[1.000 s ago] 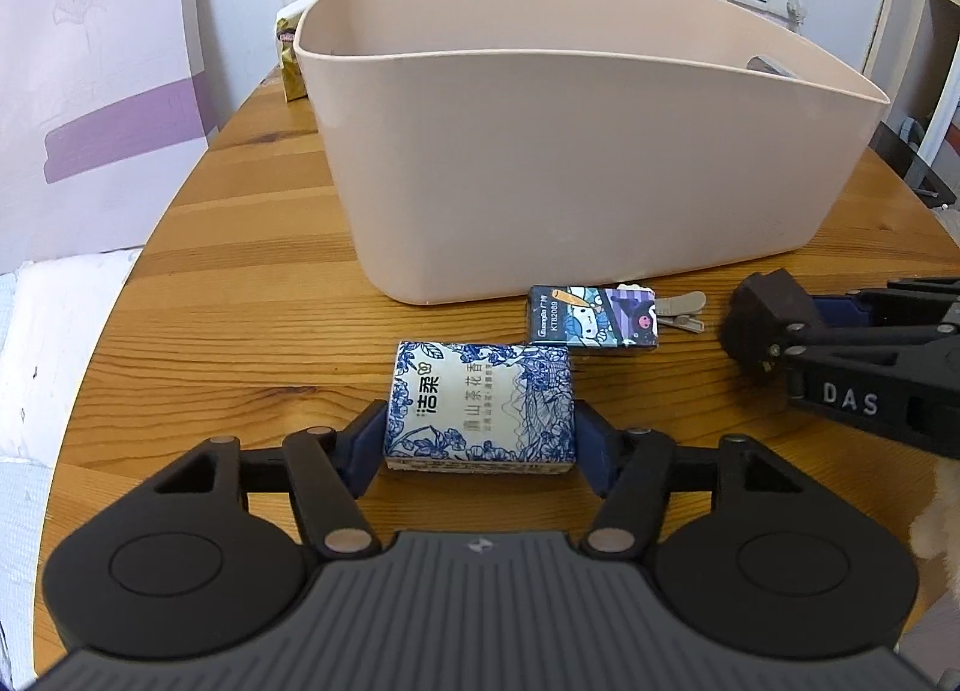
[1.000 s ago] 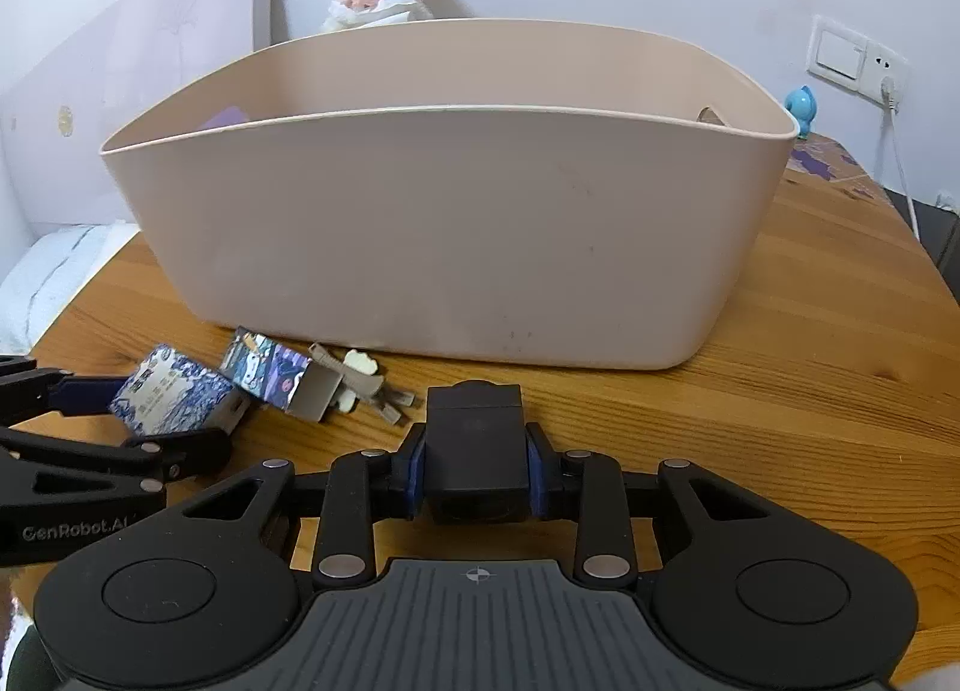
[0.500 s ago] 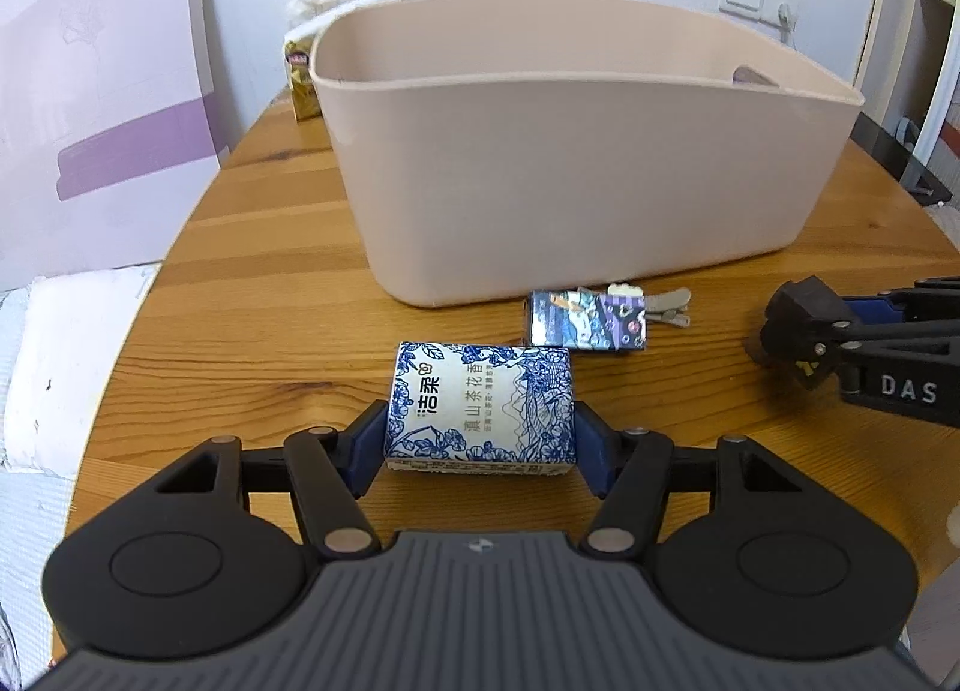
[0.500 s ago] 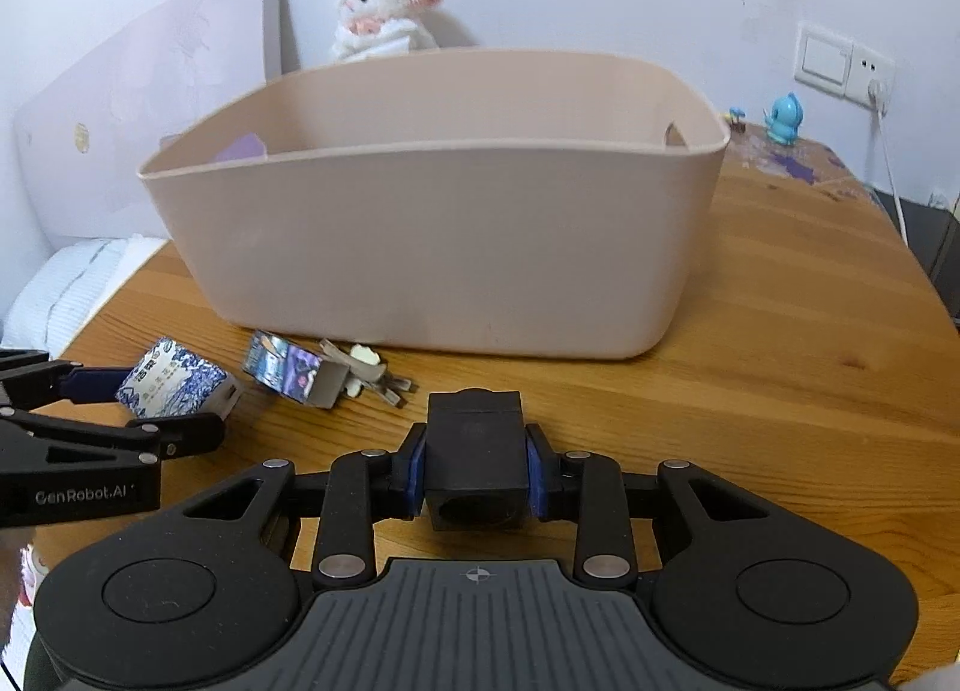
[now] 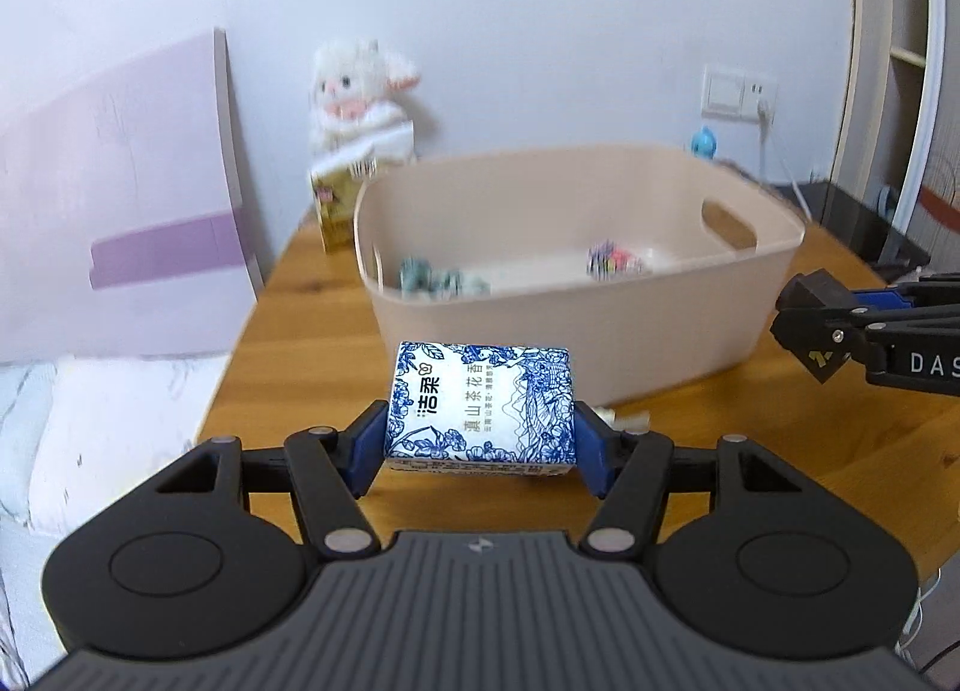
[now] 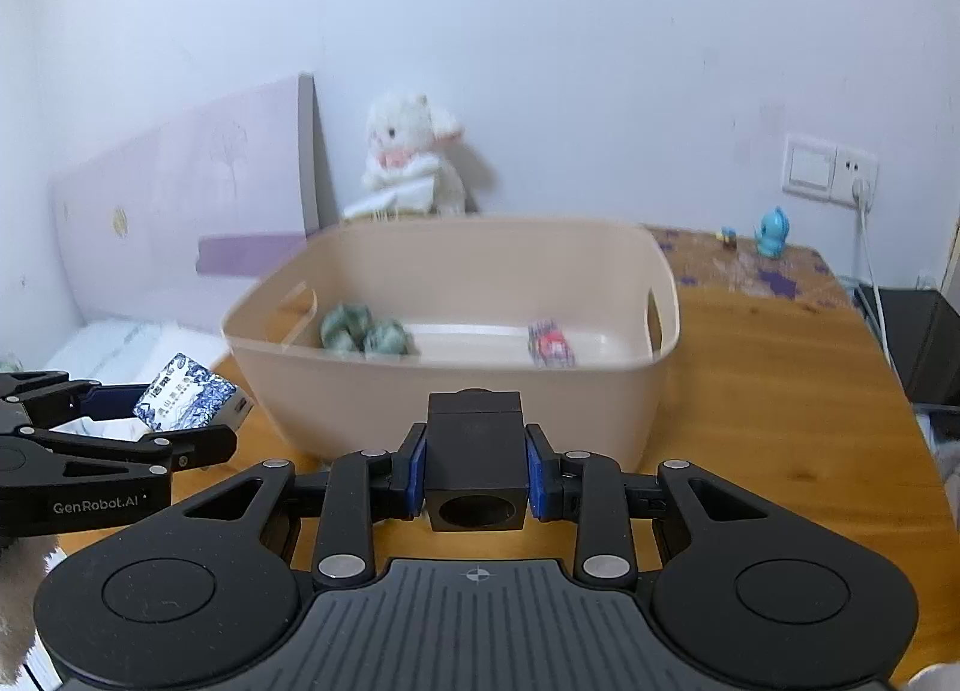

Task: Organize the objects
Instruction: 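Carry both items into the beige basket and open both tools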

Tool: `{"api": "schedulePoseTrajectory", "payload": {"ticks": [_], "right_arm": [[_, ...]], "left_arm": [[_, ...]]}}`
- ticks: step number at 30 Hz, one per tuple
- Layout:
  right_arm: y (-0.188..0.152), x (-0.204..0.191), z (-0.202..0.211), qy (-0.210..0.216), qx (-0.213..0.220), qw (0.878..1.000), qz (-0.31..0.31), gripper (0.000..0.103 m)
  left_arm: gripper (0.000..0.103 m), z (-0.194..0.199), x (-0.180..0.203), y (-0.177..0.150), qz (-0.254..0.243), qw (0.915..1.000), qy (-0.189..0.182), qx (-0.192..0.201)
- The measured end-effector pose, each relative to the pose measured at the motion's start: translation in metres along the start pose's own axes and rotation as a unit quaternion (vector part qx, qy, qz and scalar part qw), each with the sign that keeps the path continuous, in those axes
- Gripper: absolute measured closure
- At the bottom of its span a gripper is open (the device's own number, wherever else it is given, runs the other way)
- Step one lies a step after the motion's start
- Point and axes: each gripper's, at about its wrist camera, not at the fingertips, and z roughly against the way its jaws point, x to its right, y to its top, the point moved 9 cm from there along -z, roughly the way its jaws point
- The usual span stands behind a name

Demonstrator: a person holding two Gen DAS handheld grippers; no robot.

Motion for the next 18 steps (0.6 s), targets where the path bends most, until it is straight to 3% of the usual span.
{"api": "schedulePoseTrajectory", "payload": {"ticks": [9,18], "right_arm": [[0.046,0.006,0.016,-0.001,0.055,0.998,-0.010,0.074],[0.079,0.019,-0.002,-0.006,0.076,0.997,-0.030,0.074]], "left_arm": [[0.038,0.023,0.004,0.050,-0.010,0.9980,0.009,0.062],[0.038,0.000,0.009,0.085,-0.004,0.9960,0.015,0.088]]}}
